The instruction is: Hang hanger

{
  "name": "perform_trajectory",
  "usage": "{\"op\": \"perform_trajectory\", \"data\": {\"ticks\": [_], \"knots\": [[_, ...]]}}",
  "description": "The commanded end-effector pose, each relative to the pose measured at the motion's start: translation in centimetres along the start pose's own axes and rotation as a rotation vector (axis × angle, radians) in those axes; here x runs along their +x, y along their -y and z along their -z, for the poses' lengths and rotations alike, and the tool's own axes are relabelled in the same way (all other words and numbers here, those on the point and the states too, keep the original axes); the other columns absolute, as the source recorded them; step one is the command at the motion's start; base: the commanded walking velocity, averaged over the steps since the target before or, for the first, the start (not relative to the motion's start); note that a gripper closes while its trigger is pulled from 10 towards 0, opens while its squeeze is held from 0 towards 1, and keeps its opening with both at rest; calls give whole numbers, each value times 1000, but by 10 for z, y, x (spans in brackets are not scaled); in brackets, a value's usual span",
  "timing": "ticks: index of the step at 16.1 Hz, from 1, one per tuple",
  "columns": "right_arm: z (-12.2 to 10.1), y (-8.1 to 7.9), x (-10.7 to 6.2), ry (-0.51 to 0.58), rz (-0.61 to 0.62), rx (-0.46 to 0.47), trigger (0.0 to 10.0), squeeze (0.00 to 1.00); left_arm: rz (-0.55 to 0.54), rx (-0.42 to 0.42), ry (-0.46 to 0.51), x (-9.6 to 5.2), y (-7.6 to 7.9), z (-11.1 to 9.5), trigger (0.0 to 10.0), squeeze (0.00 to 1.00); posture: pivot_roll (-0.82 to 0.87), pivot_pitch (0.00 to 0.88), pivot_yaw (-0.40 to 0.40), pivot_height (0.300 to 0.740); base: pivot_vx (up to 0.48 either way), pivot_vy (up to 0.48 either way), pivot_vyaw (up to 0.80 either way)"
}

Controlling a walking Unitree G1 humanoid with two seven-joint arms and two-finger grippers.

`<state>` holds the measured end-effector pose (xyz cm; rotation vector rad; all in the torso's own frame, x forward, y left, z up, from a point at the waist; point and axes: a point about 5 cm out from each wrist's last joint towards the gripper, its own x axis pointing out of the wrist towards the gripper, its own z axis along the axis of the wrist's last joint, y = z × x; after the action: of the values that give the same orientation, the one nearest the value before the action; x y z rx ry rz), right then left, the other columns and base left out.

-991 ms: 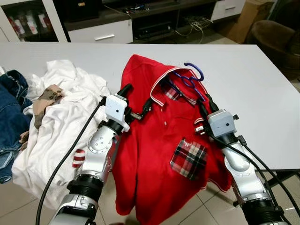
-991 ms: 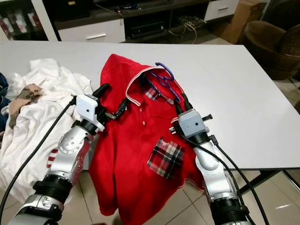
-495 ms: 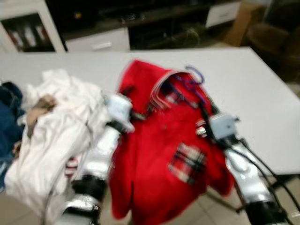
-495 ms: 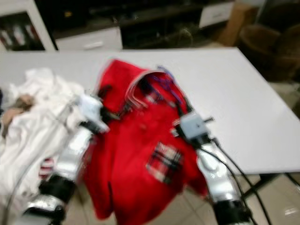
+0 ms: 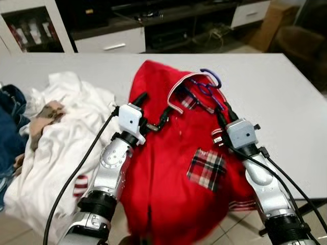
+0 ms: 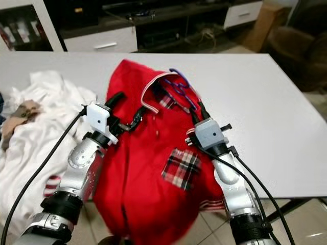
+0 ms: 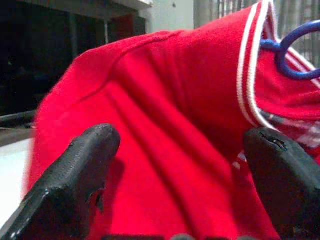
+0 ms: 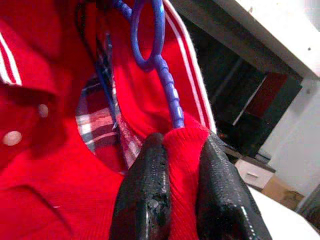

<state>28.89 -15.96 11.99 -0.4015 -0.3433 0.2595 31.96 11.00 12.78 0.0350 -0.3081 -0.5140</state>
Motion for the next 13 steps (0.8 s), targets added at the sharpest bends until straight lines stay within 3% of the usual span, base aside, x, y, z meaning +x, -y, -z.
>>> {"op": "perform_trajectory", "data": {"ticks": [1, 9, 13], "knots": [[-8, 4, 5, 43, 31, 7, 10000, 0, -9, 13, 7, -1, -5, -2, 10000, 0, 50, 0, 16, 740, 0, 0, 0], [-8, 2, 7, 43, 25, 9, 10000, 0, -6, 20, 20, 0, -6, -4, 10000, 0, 55, 0, 16, 740, 0, 0, 0], [-7, 1, 7, 40, 18, 11, 10000, 0, 1, 27, 57, 10, -9, -14, 10000, 0, 56, 0, 16, 740, 0, 0, 0]]}}
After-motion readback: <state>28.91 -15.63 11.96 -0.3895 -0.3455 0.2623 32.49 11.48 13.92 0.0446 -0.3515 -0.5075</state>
